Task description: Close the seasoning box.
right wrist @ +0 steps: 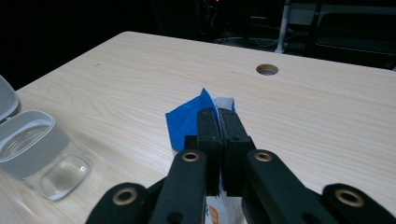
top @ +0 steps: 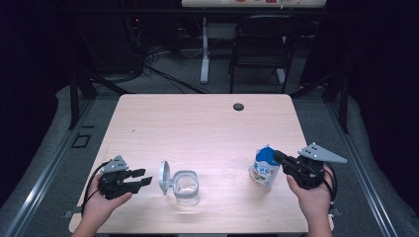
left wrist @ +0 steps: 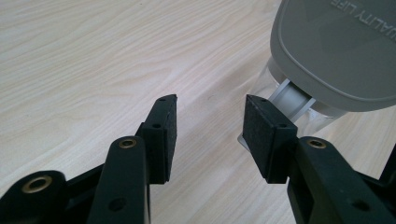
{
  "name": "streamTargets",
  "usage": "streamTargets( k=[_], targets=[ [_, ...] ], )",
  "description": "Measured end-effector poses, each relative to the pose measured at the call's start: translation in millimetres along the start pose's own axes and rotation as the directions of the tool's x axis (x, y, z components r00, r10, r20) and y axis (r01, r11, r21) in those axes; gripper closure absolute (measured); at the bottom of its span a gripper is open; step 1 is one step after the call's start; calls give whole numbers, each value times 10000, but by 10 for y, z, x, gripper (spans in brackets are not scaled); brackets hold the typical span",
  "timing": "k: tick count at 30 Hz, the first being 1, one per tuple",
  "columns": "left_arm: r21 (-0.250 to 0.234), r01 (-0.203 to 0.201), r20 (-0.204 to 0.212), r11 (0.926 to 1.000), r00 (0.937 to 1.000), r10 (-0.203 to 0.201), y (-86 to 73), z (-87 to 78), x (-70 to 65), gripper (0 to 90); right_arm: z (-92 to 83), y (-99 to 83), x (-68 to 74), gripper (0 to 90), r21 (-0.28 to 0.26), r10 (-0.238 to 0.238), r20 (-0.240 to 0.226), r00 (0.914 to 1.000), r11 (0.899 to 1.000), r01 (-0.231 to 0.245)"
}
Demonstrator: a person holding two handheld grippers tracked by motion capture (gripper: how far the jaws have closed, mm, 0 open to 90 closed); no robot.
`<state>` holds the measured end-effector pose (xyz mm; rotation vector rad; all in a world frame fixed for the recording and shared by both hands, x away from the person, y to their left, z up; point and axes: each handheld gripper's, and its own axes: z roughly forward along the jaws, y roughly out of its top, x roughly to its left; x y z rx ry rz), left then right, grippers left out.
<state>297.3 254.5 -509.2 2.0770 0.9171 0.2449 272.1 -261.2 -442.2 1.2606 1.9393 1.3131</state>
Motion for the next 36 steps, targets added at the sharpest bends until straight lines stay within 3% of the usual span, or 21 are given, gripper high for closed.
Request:
streamTargets(
  k=[7,17,26,36],
  targets=[
    [27,-29,-15,10000,10000,29,-2,7,3,555,16,7,52,900,36,-208,-126,9997,9998,209],
    [11,81,-55,10000,10000,-81,-6,8,11,555,96,25,249,900,-326,-654,-245,9976,9974,646],
    [-132,141,-90,9998,9999,-142,9,-58,45,555,189,86,414,900,-85,-778,-592,9952,9970,774],
    [-127,199,-126,9997,9997,-201,-1,-49,58,555,78,45,321,900,-30,-542,-1137,9920,9985,542]
  ],
)
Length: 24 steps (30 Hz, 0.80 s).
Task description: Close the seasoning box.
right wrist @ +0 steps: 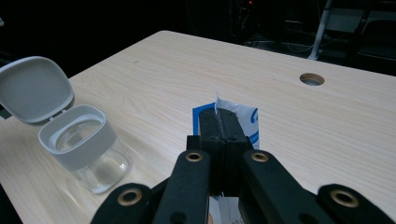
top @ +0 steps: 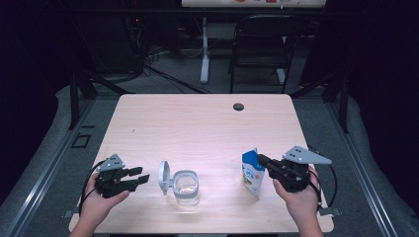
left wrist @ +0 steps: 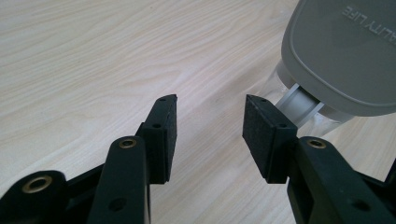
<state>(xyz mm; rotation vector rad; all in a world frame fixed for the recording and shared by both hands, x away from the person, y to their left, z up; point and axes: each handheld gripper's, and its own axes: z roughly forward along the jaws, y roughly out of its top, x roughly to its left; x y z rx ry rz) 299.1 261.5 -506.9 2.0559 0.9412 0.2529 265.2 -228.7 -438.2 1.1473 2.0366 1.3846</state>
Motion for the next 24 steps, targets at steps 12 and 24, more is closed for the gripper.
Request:
streamTargets(
  k=[12,24],
  targets=[
    [-20,52,-21,10000,10000,-52,-8,8,17,555,-114,13,-184,900,686,-491,100,9987,9965,483],
    [-105,32,-72,9999,10000,-33,8,-25,10,555,-135,-86,-225,696,384,167,143,9998,9991,-172]
  ],
)
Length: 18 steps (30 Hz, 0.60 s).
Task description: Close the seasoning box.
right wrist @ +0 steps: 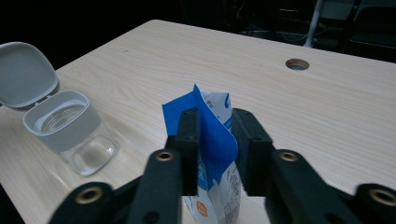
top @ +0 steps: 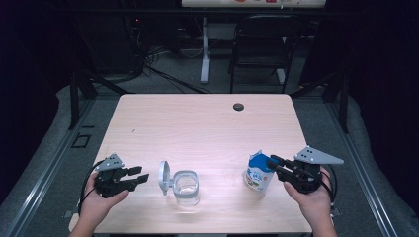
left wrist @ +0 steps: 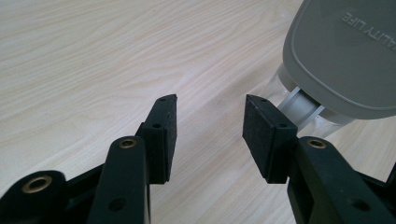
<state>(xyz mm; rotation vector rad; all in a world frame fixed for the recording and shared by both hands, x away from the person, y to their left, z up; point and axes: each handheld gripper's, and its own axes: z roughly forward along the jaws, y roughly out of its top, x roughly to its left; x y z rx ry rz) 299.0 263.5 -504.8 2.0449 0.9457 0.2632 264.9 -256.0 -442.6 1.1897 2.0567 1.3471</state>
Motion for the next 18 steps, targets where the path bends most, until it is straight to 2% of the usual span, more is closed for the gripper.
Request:
streamTargets(
  k=[2,7,11,14,18],
  targets=[
    [-2,-22,-6,10000,10000,22,0,-2,3,555,13,-36,-8,648,-35,147,78,9999,9999,-147],
    [-17,35,-45,10000,10000,-35,-5,0,9,555,60,-135,-18,523,-152,453,-53,9990,9989,-454],
    [-11,40,-56,10000,10000,-40,-6,-1,12,554,86,-196,-19,503,-149,496,-47,9988,9987,-497],
    [-8,65,-51,10000,10000,-65,-6,-7,15,554,144,-279,8,466,-80,421,211,9989,9991,-419],
    [3,61,-68,10000,10000,-60,-7,-9,16,554,201,-350,22,446,103,450,320,9985,9989,-453]
  ],
)
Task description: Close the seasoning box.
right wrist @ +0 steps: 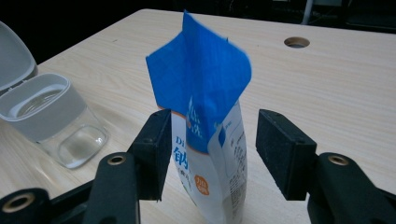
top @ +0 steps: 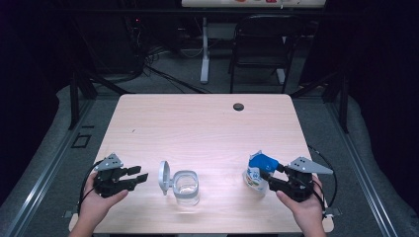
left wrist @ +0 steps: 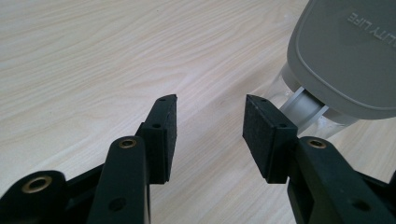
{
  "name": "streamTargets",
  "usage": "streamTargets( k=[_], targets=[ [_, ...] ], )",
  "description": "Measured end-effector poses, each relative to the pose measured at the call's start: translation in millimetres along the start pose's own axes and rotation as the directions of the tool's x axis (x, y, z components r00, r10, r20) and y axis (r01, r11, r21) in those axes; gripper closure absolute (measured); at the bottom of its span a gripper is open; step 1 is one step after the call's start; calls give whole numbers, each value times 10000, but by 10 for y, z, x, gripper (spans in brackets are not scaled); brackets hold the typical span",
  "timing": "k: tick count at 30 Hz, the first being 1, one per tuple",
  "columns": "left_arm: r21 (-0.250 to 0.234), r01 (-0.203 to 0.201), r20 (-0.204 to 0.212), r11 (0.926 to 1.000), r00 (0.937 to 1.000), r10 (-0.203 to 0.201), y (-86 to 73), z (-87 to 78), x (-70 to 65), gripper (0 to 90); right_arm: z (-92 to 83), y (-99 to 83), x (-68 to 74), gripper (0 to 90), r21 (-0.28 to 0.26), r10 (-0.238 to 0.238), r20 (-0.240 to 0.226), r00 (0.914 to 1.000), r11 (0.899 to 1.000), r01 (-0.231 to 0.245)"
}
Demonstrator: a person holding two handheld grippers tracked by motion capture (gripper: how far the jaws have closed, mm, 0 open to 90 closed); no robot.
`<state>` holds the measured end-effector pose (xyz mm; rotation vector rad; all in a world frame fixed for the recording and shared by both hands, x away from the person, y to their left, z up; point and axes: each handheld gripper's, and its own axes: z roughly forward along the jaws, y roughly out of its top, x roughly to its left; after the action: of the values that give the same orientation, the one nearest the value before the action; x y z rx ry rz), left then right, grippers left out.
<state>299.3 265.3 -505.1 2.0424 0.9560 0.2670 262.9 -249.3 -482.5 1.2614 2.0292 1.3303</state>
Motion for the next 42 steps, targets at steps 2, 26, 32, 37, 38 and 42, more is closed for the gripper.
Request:
streamTargets(
  k=[2,26,32,37,38,42],
  targets=[
    [-19,2,-15,10000,10000,-2,0,-2,3,555,32,-38,6,440,-26,46,5,10000,10000,-46],
    [-63,47,-70,10000,10000,-47,-10,2,21,554,333,-439,53,348,-335,-22,361,9993,9994,34],
    [-81,78,-72,9999,9999,-79,-12,5,25,554,366,-481,52,337,-298,-68,361,9993,9995,79],
    [-78,62,-84,10000,9999,-63,-12,5,28,554,428,-532,50,334,-83,-149,436,9989,9998,153],
    [-80,61,-84,9999,9999,-61,-12,6,29,554,439,-539,46,333,-37,-159,451,9989,9999,160],
    [-64,42,-83,10000,10000,-42,-12,6,33,554,467,-557,42,334,58,-138,477,9988,9999,136]
  ],
)
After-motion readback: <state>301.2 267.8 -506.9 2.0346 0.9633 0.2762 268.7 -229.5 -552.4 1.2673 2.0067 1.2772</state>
